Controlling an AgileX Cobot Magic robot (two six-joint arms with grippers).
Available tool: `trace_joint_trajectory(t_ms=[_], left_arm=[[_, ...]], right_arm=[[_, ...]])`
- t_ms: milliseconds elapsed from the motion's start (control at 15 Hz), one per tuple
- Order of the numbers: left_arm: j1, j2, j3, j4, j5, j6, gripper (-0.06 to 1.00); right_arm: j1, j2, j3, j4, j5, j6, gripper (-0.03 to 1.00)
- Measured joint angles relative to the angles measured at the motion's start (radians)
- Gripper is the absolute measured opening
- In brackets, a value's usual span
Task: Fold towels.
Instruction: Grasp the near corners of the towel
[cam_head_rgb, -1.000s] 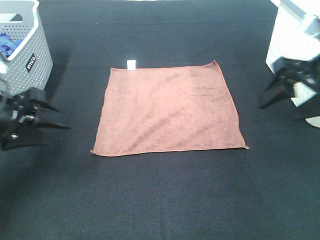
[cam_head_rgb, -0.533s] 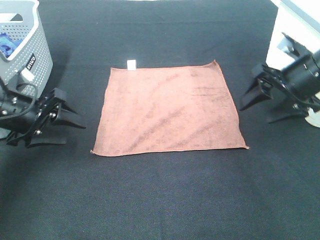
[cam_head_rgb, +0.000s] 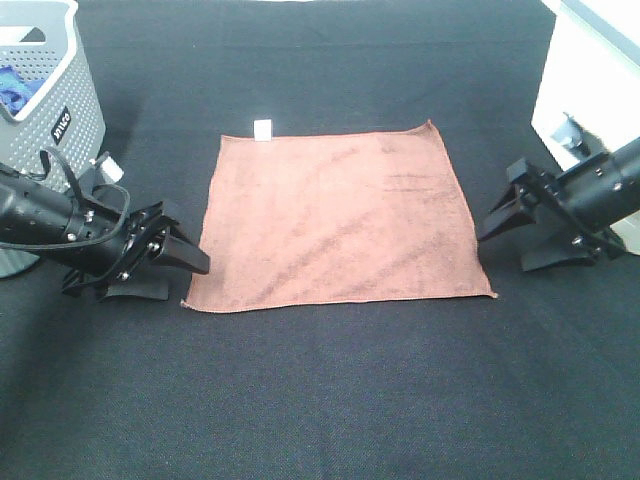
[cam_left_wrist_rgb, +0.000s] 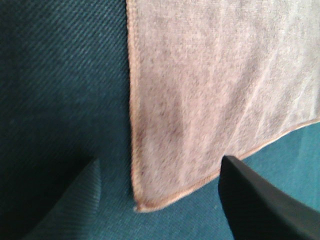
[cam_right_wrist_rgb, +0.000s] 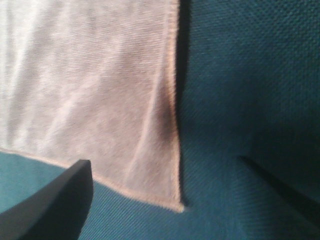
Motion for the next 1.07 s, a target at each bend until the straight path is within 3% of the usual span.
trace_joint_trajectory(t_ms=[533,600,800,867,933,1067], left_arm=[[-0.108,0.085,-0.114,-0.074,-0.007,0.0,0.64],[-0.116,0.09,-0.122,-0.075,-0.011,-0.005,0.6],[-0.116,0.106,-0.122,-0.033,-0.03,-0.059,0.1],[-0.116,0.107,-0.122,-0.011,-0.03,-0.076,0.02],[-0.116,0.107,-0.124,0.03,-0.024,-0.123,0.0],[-0.116,0.099,-0.124,0.092,0.007,-0.176,0.0]], right_arm=[[0.129,0.1,-0.092,0.028,0.018,0.012,0.68],[0.129,0.103,-0.092,0.025,0.007,0.022,0.62],[0.128,0.113,-0.092,-0.004,-0.033,0.072,0.2],[0.128,0.115,-0.091,-0.009,-0.039,0.09,0.05],[0.128,0.115,-0.089,-0.014,-0.037,0.101,0.0],[0.128,0.095,-0.089,-0.027,-0.019,0.117,0.0]])
